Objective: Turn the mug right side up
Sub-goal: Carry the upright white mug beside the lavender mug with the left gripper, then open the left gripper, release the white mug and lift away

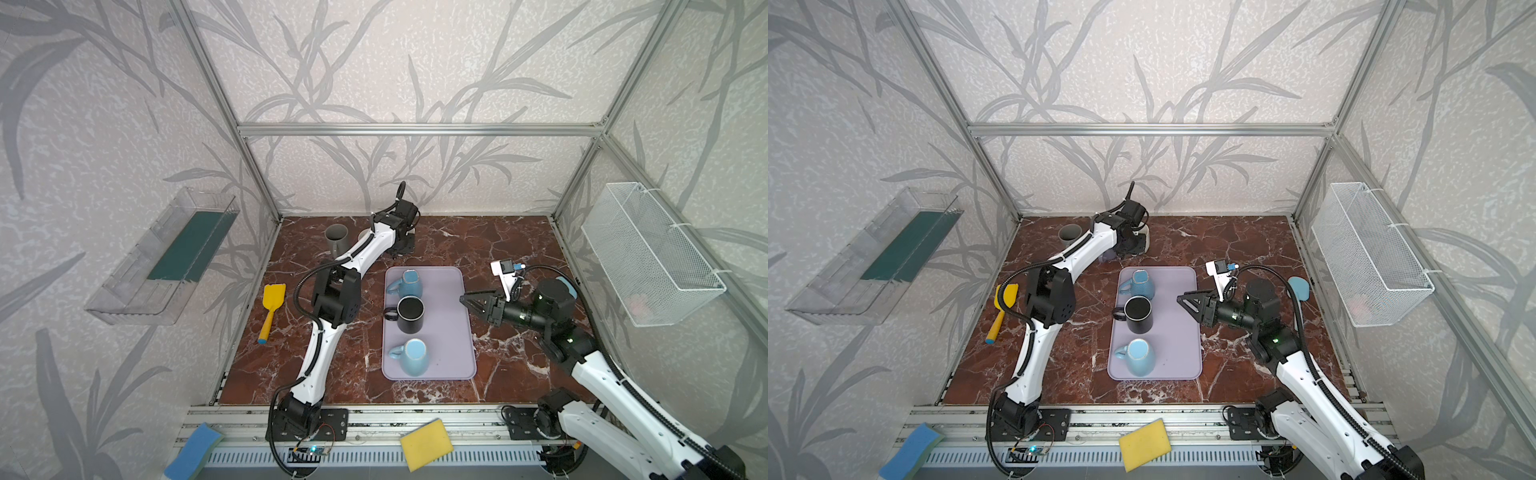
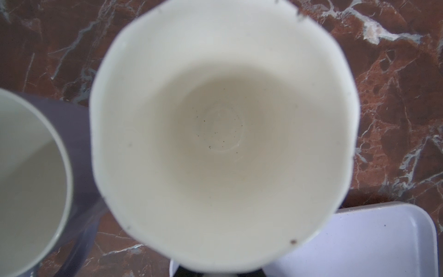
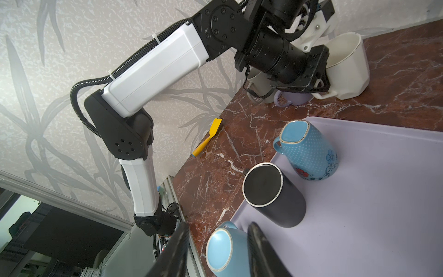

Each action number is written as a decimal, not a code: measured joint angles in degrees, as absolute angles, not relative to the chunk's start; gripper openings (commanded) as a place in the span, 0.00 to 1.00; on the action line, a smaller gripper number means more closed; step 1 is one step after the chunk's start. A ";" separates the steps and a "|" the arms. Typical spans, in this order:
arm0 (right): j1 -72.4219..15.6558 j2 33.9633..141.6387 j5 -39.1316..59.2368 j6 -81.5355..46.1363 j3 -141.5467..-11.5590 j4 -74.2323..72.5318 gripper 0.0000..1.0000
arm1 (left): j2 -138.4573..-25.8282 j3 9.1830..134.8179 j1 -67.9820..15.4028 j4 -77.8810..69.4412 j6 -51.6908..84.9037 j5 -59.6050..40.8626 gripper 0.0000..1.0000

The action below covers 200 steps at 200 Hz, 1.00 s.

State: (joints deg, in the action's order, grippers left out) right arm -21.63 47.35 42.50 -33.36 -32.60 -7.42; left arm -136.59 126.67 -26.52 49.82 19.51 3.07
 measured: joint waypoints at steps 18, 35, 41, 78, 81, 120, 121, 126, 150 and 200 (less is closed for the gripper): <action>-21.58 47.35 42.52 -33.34 -32.60 -7.40 0.41 | -136.68 127.09 -26.52 50.43 19.51 3.18 0.09; -21.47 47.37 42.54 -33.34 -32.60 -7.42 0.41 | -136.73 127.50 -26.52 51.05 19.51 3.36 0.14; -21.45 47.37 42.57 -33.34 -32.60 -7.42 0.42 | -136.73 127.57 -26.52 51.11 19.51 3.42 0.16; -21.37 47.37 42.61 -33.36 -32.60 -7.40 0.41 | -136.73 127.81 -26.52 51.59 19.51 3.70 0.22; -21.37 47.37 42.63 -33.34 -32.60 -7.40 0.41 | -136.73 127.81 -26.52 51.53 19.53 3.79 0.23; -21.37 47.35 42.70 -33.36 -32.60 -7.40 0.41 | -136.70 129.29 -26.55 50.89 19.51 4.47 0.24; -21.37 47.35 42.70 -33.34 -32.60 -7.40 0.42 | -136.70 129.29 -26.55 50.85 19.51 4.47 0.24; -21.37 47.35 42.70 -33.34 -32.60 -7.38 0.41 | -136.70 129.29 -26.57 50.78 19.51 4.49 0.24; -21.37 47.31 42.70 -33.34 -32.60 -7.33 0.41 | -136.70 129.29 -26.57 50.78 19.51 4.64 0.24; -21.37 47.13 42.70 -33.34 -32.60 -7.14 0.41 | -136.03 129.29 -26.59 51.09 19.51 4.99 0.24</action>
State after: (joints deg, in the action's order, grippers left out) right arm -21.37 47.13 42.70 -33.34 -32.60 -7.14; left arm -136.03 129.29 -26.59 51.09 19.51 4.99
